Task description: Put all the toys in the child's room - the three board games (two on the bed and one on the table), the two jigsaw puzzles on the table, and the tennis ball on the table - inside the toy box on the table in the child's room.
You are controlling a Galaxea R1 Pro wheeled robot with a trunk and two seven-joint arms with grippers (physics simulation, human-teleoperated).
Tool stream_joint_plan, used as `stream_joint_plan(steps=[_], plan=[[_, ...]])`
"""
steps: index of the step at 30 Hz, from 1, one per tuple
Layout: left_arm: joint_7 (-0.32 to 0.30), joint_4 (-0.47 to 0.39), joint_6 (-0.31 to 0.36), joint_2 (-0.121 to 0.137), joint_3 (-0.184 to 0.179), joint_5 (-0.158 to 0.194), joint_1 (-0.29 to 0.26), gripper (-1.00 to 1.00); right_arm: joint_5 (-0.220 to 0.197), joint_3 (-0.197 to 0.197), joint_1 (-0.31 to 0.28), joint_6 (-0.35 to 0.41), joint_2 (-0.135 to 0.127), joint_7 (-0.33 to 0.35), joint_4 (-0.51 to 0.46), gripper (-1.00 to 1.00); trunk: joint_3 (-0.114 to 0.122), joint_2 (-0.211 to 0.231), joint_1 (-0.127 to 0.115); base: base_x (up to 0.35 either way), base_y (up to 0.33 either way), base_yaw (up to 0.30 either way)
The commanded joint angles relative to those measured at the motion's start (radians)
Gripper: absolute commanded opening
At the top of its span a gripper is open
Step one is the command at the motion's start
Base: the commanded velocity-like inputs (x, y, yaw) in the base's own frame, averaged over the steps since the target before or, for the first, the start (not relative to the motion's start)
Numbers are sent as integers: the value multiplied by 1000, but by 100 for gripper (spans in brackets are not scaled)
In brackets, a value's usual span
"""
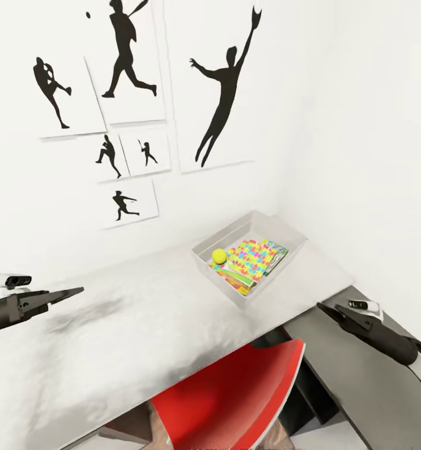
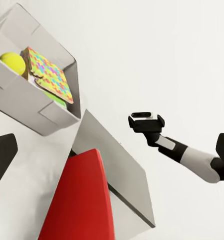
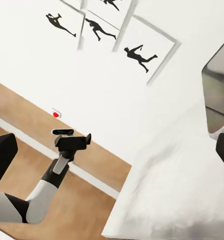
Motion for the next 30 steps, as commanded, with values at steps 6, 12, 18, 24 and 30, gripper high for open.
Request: stream_joint_plan(steps=[6,12,18,24,30], plan=[[-4,-1,12,0,7,7,1,100,-50,-7,72,11,0,3,-1,100,6,-2,1,-73,138,-201],[-4,-1,11,-1,7,8,1,100,-97,-26,101,9,-6,3,-4,100,15,-2,1,-9,20,-201],[-4,-1,11,-1,7,8,1,100,-108,-34,105,9,-40,4,-1,100,23,-2,1,-121,63,-201],[-4,-1,10,-1,7,8,1,100,-109,-34,106,13,-44,-1,-2,100,30,-2,1,-104,64,-160],[-4,-1,10,-1,7,8,1,100,-110,-34,106,28,-44,-2,-1,100,31,-2,1,-13,8,-29]])
